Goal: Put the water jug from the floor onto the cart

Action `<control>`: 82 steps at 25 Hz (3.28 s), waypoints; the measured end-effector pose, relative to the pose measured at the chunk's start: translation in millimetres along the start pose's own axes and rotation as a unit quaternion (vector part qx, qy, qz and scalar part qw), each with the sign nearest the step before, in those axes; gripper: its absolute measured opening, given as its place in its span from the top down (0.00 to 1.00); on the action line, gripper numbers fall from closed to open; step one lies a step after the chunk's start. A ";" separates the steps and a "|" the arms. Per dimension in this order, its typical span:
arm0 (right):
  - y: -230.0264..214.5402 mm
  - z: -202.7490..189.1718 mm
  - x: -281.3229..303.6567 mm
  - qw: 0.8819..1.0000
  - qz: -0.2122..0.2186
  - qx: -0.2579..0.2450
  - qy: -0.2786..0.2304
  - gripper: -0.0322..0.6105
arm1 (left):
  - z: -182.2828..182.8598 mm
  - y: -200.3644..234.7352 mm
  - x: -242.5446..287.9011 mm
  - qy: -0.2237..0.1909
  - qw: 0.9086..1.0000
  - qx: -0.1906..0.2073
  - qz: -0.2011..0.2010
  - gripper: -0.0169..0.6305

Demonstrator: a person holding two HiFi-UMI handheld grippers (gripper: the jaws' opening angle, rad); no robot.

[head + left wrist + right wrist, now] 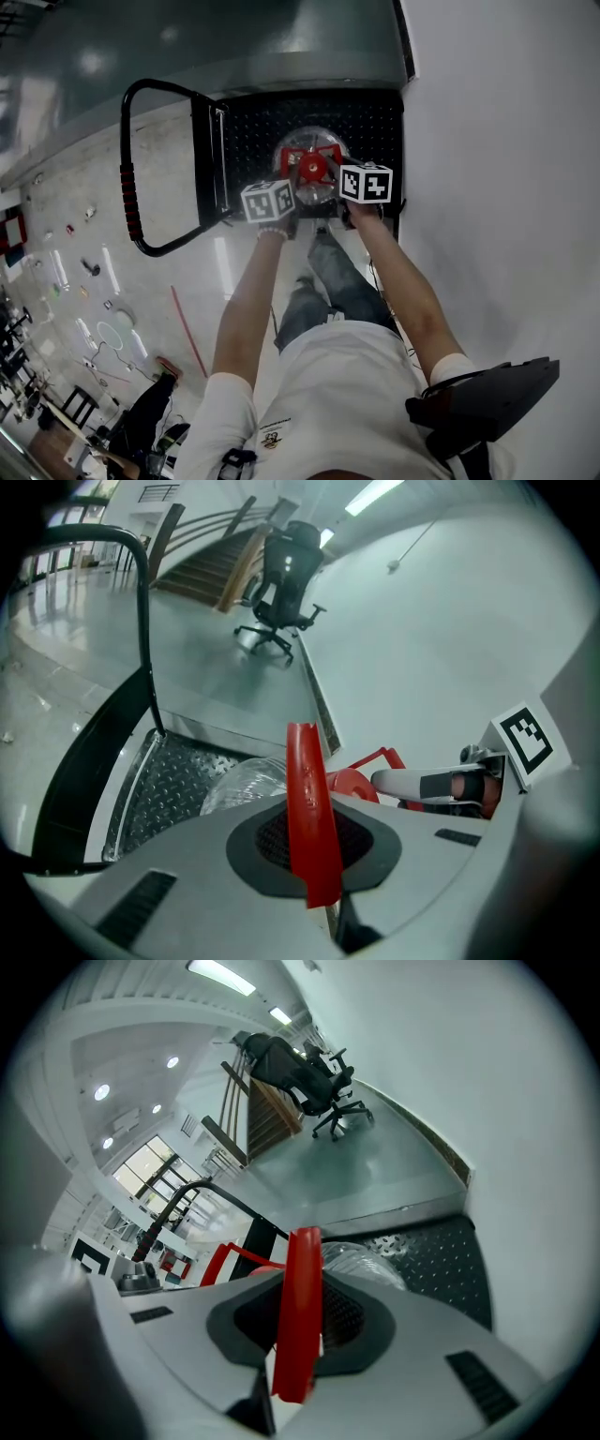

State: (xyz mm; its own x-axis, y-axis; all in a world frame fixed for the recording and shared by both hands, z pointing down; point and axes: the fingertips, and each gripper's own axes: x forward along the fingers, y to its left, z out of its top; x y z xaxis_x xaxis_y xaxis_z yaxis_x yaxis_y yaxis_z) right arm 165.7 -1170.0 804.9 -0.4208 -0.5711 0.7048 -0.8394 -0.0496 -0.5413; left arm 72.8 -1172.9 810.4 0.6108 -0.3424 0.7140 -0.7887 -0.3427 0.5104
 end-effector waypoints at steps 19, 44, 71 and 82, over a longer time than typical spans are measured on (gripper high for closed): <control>-53.6 -1.5 24.4 0.999 -0.032 0.009 -0.004 0.85 | -6.7 25.0 34.5 0.002 1.000 0.007 0.026 0.95; -6.1 8.4 -90.1 0.991 -0.072 0.030 -0.108 0.61 | 17.0 7.9 -112.6 -0.102 0.994 0.008 -0.027 0.75; 338.1 -139.0 -293.1 0.965 0.005 -0.042 -0.260 0.93 | -66.7 -42.5 -479.0 -0.191 0.959 0.171 -0.120 0.97; 332.1 -178.4 -340.8 0.957 0.018 -0.037 -0.287 0.93 | -122.4 -76.6 -482.2 -0.173 0.959 0.207 -0.082 0.97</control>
State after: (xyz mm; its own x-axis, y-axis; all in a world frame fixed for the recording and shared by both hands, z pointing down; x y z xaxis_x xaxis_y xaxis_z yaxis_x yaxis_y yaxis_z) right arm -31.1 -845.6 466.8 -0.2085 -0.9286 0.3070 -0.8589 0.0237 -0.5117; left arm -169.8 -874.5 485.7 0.7670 -0.4997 0.4025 -0.6287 -0.7105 0.3160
